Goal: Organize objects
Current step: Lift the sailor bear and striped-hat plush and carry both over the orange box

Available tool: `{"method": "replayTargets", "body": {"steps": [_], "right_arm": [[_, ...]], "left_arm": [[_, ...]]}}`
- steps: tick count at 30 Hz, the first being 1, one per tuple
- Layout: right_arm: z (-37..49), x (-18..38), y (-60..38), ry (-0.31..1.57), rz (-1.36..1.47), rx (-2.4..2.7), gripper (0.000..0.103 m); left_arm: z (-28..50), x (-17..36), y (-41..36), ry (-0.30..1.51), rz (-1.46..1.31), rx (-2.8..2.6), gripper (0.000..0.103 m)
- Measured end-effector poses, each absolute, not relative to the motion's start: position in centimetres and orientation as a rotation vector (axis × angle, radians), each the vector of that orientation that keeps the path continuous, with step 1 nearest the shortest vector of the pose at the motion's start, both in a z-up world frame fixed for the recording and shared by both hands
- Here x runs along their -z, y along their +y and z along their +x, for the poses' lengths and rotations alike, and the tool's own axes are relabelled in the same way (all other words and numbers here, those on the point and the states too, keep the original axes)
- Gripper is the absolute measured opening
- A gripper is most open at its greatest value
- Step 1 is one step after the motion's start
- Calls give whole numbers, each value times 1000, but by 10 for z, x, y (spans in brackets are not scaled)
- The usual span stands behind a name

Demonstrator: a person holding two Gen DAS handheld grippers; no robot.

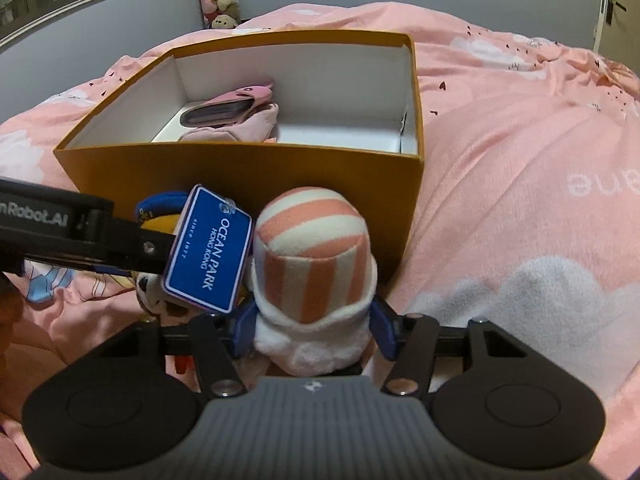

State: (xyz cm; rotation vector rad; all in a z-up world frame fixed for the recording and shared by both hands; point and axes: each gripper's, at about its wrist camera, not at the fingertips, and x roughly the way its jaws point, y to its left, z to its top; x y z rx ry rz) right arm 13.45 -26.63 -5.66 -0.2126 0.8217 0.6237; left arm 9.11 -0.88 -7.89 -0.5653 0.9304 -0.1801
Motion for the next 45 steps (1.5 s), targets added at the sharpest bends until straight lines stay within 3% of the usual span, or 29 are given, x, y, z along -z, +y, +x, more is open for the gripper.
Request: {"method": "replayTargets", "body": {"steps": [9, 11, 12, 21, 35, 39, 43, 45], "right_arm": [[122, 33, -270, 799, -235, -630, 59], [117, 24, -272, 784, -245, -633, 59], [115, 20, -272, 774, -256, -633, 59], [109, -10, -276, 742, -314, -623, 59], [106, -6, -281, 834, -220, -663, 59], [105, 0, -274, 850, -217, -676, 59], [105, 5, -275, 870, -204, -674, 59], [108, 8, -277, 881, -195, -667, 59]], "left_arm": [[72, 49, -9, 859, -504, 214, 64], [68, 42, -9, 841, -489, 217, 57], [66, 38, -8, 830, -486, 223, 42], [59, 28, -4, 838, -482, 218, 42], [50, 21, 16, 926, -410, 86, 39], [52, 31, 25, 934, -436, 59, 45], [49, 33, 30, 928, -453, 40, 73], [48, 33, 29, 940, -443, 54, 79]]}}
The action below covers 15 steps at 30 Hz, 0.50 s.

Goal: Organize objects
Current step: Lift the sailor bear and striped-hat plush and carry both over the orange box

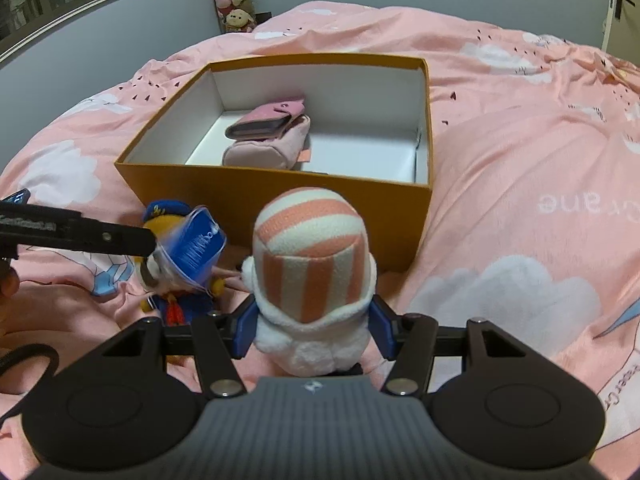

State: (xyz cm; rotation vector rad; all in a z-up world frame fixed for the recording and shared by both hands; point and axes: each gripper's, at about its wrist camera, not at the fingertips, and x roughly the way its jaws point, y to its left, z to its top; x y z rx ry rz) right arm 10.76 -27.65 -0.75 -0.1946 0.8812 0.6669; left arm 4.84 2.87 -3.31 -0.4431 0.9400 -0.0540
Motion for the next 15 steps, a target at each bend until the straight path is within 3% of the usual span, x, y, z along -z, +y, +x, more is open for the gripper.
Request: {"method": "replayTargets", "body": {"steps": [3, 15], "right_arm": [[110, 11, -278, 900, -182, -666, 59], [114, 23, -274, 937, -169, -694, 60]], "left_arm": [[51, 42, 24, 996, -430, 52, 83], [67, 86, 37, 1102, -602, -116, 81]]}}
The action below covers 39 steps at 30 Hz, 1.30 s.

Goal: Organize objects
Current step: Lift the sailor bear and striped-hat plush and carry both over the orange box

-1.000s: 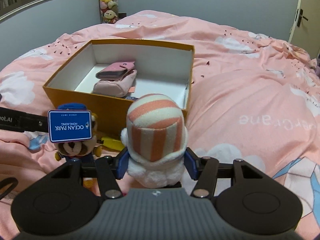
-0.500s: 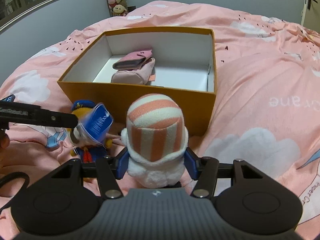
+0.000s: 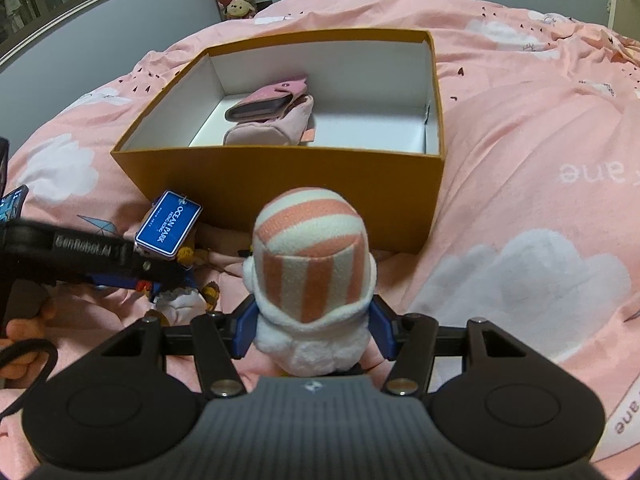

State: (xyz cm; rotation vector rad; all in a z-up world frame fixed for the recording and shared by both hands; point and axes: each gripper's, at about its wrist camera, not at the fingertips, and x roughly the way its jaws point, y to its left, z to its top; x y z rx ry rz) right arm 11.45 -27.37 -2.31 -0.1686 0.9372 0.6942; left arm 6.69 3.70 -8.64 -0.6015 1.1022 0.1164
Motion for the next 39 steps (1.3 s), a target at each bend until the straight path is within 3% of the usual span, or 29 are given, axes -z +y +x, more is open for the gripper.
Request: {"method": "replayTargets", "body": {"steps": [8, 9, 13, 27, 39], "right_arm": [[119, 32, -271, 965, -164, -703, 60], [120, 32, -270, 967, -164, -703, 60], [119, 29, -269, 958, -177, -705, 60], [113, -20, -276, 885, -181, -767, 60], [121, -83, -277, 782, -135, -832, 60]], "left_arm": [[79, 98, 32, 1125, -624, -136, 71], [79, 99, 32, 1130, -623, -135, 64], [74, 95, 33, 1125, -622, -108, 57], [37, 39, 39, 946, -676, 57, 53], [54, -15, 24, 726, -607, 171, 53]]}}
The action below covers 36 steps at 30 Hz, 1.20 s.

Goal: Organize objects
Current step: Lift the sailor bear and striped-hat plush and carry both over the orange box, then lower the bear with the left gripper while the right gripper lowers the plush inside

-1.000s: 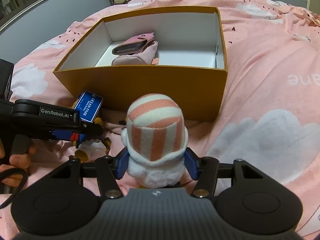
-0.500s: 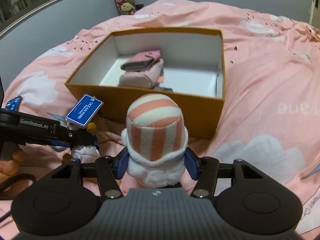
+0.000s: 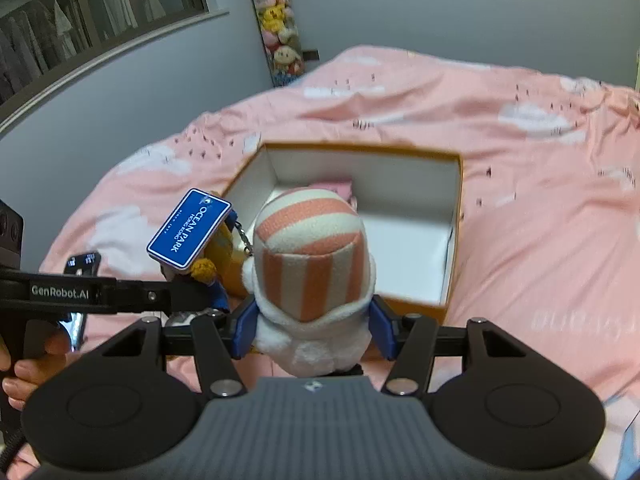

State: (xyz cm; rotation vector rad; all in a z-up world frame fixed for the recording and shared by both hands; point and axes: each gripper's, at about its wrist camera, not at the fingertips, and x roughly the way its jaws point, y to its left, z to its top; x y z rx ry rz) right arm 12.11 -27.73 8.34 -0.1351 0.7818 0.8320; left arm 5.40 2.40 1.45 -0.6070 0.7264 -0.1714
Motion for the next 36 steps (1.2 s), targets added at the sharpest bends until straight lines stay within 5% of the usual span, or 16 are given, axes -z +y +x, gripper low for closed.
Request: {"method": "replayTargets", "body": {"steps": [11, 33, 35, 36], "right_arm": [[157, -105, -263, 740, -113, -844, 60], [248, -49, -227, 1041, -122, -774, 59], [255, -49, -224, 1043, -122, -756, 59], [259, -50, -222, 1037, -125, -748, 59]], "left_arm": [[91, -37, 23, 641, -524, 192, 53], [166, 19, 35, 800, -512, 213, 53], [174, 20, 40, 802, -531, 210, 50], [178, 19, 42, 799, -529, 213, 33]]}}
